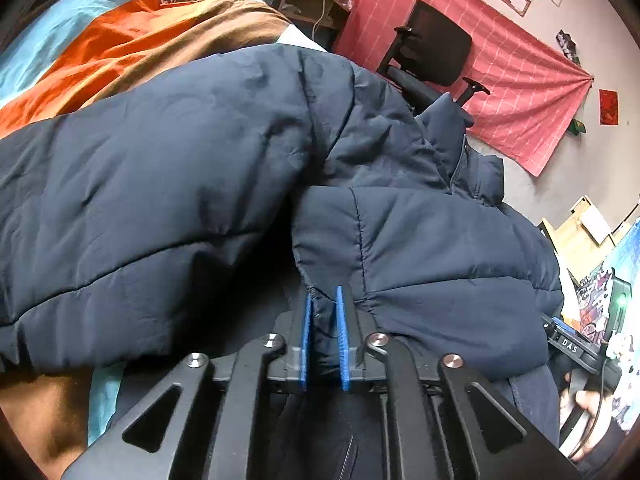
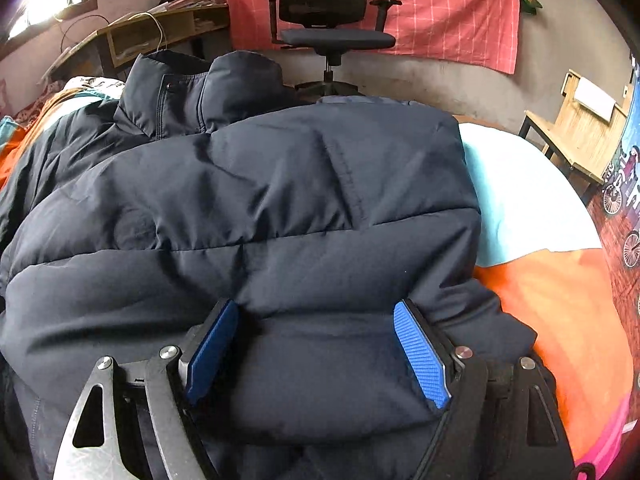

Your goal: Fold large clothes

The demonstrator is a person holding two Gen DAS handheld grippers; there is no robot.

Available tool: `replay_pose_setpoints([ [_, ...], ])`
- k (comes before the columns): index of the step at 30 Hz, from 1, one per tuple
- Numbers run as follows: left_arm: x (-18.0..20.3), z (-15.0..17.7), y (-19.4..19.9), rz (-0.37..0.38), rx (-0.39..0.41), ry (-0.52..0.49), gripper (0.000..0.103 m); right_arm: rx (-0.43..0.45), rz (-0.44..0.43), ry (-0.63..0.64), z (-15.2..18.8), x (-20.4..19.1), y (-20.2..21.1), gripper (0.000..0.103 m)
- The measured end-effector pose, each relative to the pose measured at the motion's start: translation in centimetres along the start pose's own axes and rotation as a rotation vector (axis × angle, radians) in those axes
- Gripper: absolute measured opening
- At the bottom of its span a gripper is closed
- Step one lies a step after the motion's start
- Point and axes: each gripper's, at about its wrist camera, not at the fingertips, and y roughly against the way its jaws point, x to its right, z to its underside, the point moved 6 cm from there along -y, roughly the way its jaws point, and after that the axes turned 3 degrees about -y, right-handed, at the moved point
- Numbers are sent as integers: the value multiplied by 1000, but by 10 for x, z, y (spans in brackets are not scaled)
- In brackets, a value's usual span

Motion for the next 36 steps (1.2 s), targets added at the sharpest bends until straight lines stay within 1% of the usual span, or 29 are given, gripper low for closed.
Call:
replay_pose_setpoints([
  [1, 0, 0, 3, 0, -4, 6, 30, 9, 5, 1, 0, 0, 2, 79],
  [2, -1, 0, 6, 1, -4, 13, 39, 23, 18, 0, 0, 0, 7, 79],
  [3, -5, 1, 14, 11, 7, 29, 53, 40, 35, -3, -1, -2, 13, 80],
  [4, -9, 1, 20, 20, 23, 50, 58, 62, 36, -1, -2, -6, 21, 80],
  [5, -13, 1, 26, 26, 32, 66, 58, 89, 17, 11, -3, -15, 29, 81],
  [7, -21, 3, 35, 26, 23, 84, 58, 135, -9, 51, -6, -35, 44, 84],
  [9, -28, 6, 45, 25, 25, 100, 58, 174, -37, 128, -6, -66, 58, 87],
  [11, -41, 10, 57, -25, 37, 119, 58, 190, -68, 200, -5, -95, 67, 87],
  [13, -53, 15, 66, -38, 39, 147, 59, 210, -107, 270, -2, -126, 74, 88],
  [16, -71, 24, 79, -93, 30, 183, 59, 230, -153, 367, 6, -175, 76, 89],
  [22, -111, 42, 109, -251, 24, 221, 59, 195, -210, 469, 19, -247, 59, 89],
  [23, -119, 44, 113, -277, 23, 237, 59, 197, -213, 477, 21, -254, 57, 89],
  [26, -151, 56, 132, -361, 35, 332, 59, 194, -230, 481, 19, -273, 51, 89],
  [28, -169, 61, 145, -413, 67, 388, 59, 183, -239, 472, 16, -283, 44, 89],
  [31, -194, 67, 159, -469, 115, 466, 59, 169, -217, 469, 17, -293, 32, 89],
  [33, -206, 69, 160, -476, 130, 511, 59, 163, -207, 470, 18, -296, 25, 92],
  [36, -216, 71, 156, -459, 133, 560, 59, 162, -193, 477, 23, -297, 16, 97],
])
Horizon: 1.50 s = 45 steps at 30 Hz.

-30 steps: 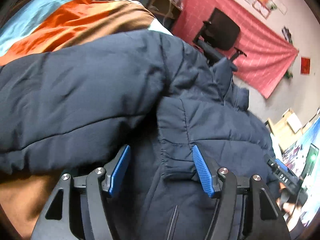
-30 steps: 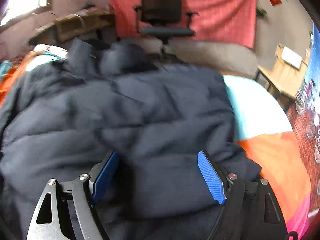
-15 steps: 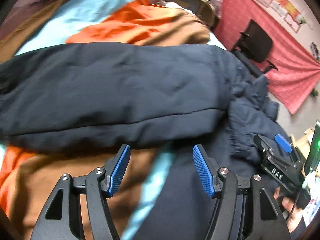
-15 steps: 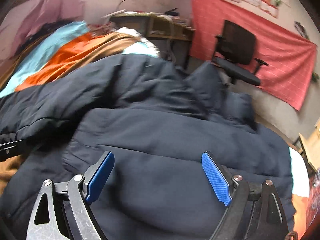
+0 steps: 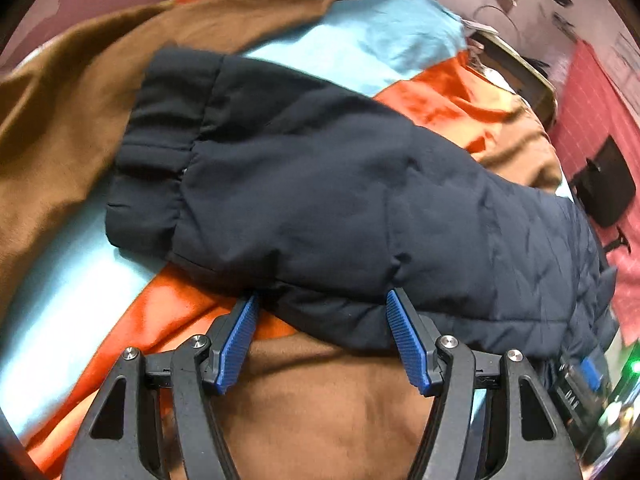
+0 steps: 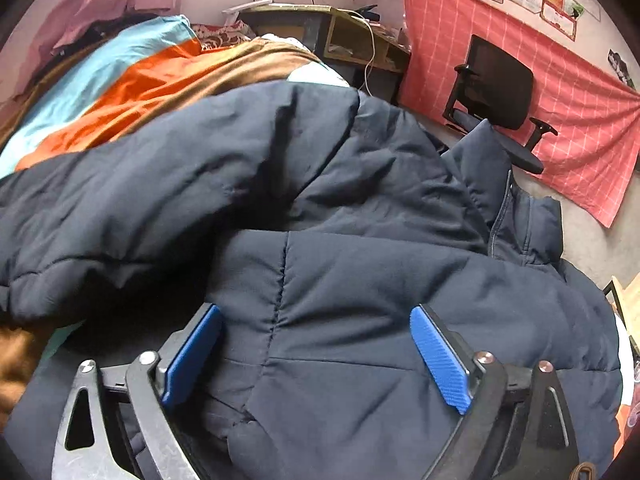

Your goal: Fold large clothes

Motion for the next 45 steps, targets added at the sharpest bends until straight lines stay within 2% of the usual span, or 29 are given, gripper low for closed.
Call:
replay_pose_setpoints([
  [6, 0, -6, -1, -9, 33, 10, 59, 3, -1, -5, 8, 2, -4, 98],
  [8, 0, -8, -1, -6, 46, 17, 55, 5, 2, 1, 9, 1, -4, 99],
  [10, 1, -11, -2, -1, 58, 15, 34, 7, 5, 5, 9, 0, -5, 100],
  [11, 2, -13, -2, 0, 64, 2, 29, 8, 5, 7, 9, 0, -5, 100],
  [12, 5, -15, -3, 4, 71, -8, 19, 9, 5, 8, 9, 0, -5, 100],
  [13, 8, -17, -2, 10, 83, -19, 12, 10, 5, 10, 9, -1, -6, 101],
  [15, 12, -21, 1, 30, 107, -33, 6, 13, 9, 15, 9, -2, -5, 101],
  [18, 19, -26, 9, 45, 155, -62, 4, 15, 12, 21, 9, -3, -6, 102],
  [24, 52, -39, 45, 87, 299, -209, 3, 15, 11, 21, 9, -4, -5, 103],
  [27, 83, -47, 70, 138, 382, -298, 3, 15, -14, 5, 5, -2, -2, 103],
  [30, 122, -48, 99, 239, 465, -395, 3, 34, -78, -67, -4, 8, 16, 103],
  [33, 156, -43, 117, 325, 505, -463, 3, 57, -86, -104, -11, 20, 37, 103],
  [38, 216, -31, 137, 467, 523, -555, 3, 93, -51, -87, -18, 45, 68, 103],
  [45, 305, 10, 154, 649, 500, -696, 3, 107, 18, -209, 6, 139, 98, 103],
])
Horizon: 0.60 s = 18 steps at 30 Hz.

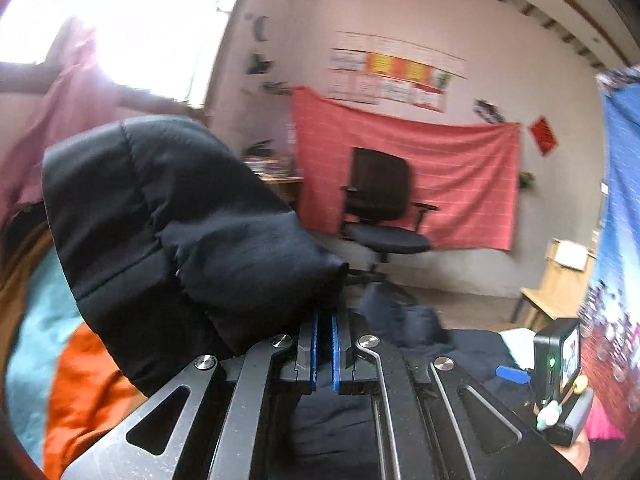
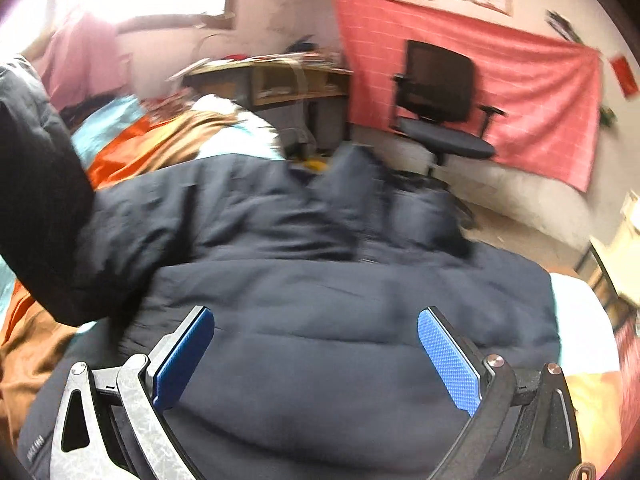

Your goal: Fold large clothes

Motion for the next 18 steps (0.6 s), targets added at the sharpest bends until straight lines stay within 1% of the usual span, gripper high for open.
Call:
replay_pose_setpoints([
  [2, 27, 0, -11, 58, -13, -28, 3, 3, 36, -53, 3, 35, 9, 103],
  [4, 55, 3, -24, 117, -44, -62, 3, 9, 69, -101, 7, 67, 17, 103],
  [7, 102, 17, -45, 217, -113, -138, 3, 27, 104, -168, 15, 109, 31, 103],
  [11, 159, 44, -67, 344, -227, -239, 3, 27, 140, -249, 30, 160, 45, 103],
  [14, 193, 60, -79, 382, -292, -307, 3, 16, 156, -291, 41, 188, 50, 103],
  [15, 203, 68, -88, 397, -327, -325, 3, 12, 160, -301, 44, 194, 51, 103],
  [16, 207, 72, -90, 403, -346, -327, 3, 10, 163, -312, 47, 201, 52, 103],
  [18, 217, 87, -104, 426, -419, -317, 3, 8, 163, -336, 54, 215, 53, 103],
])
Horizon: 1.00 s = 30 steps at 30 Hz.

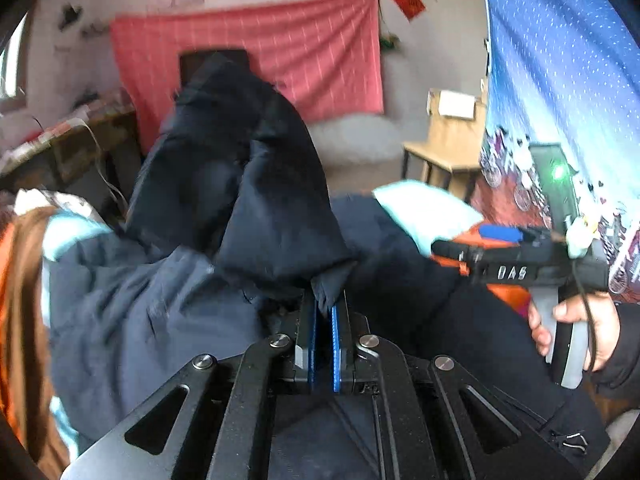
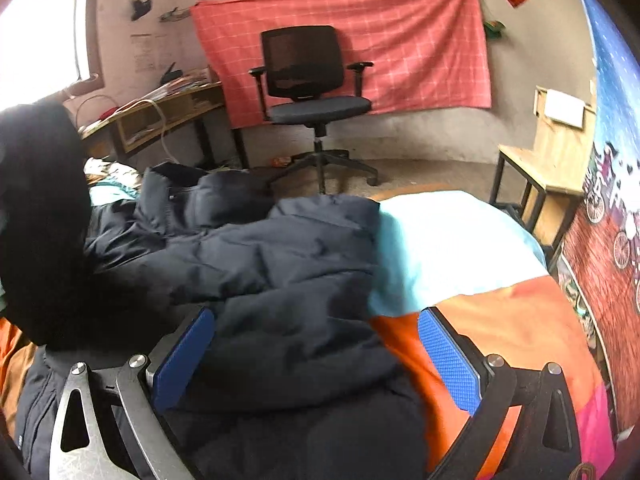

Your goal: Fold large clothes

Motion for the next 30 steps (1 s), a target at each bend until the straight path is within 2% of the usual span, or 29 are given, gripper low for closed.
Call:
replay_pose_setpoints([
  [3, 5, 7, -16, 32, -47, 22, 4, -18, -11, -43, 5, 14, -4, 103],
  [6, 13, 15, -21, 63, -77, 12, 14, -40, -20, -87, 10, 24, -8, 103],
  [8, 17, 27, -15, 111, -93, 6, 32, -54, -41, -123, 13, 29, -10, 103],
  [9, 19, 33, -11, 126, -92, 1, 49, -62, -62, -145, 15, 31, -11, 103],
  [10, 23, 35, -8, 136, -86, -12, 62, -68, -84, -168, 16, 32, -11, 103],
  [13, 39, 37, 0, 139, -63, -76, 66, -76, -169, -245, 17, 31, -12, 103],
  [17, 38, 43, 9, 130, -46, -59, 66, -93, -288, -360, 17, 30, -12, 103],
  [19, 29, 50, 16, 109, -44, -22, 67, -116, -376, -448, 20, 31, -14, 103],
  [22, 3, 59, 31, 64, -54, 39, 70, -137, -449, -550, 24, 35, -14, 103],
  [26, -40, 76, 52, -2, -66, 145, 72, -126, -485, -634, 31, 45, -6, 103],
  [28, -64, 85, 59, -35, -80, 212, 81, -123, -522, -647, 34, 45, -1, 103],
  [30, -86, 93, 70, -61, -83, 297, 82, -138, -521, -630, 36, 41, -1, 103],
])
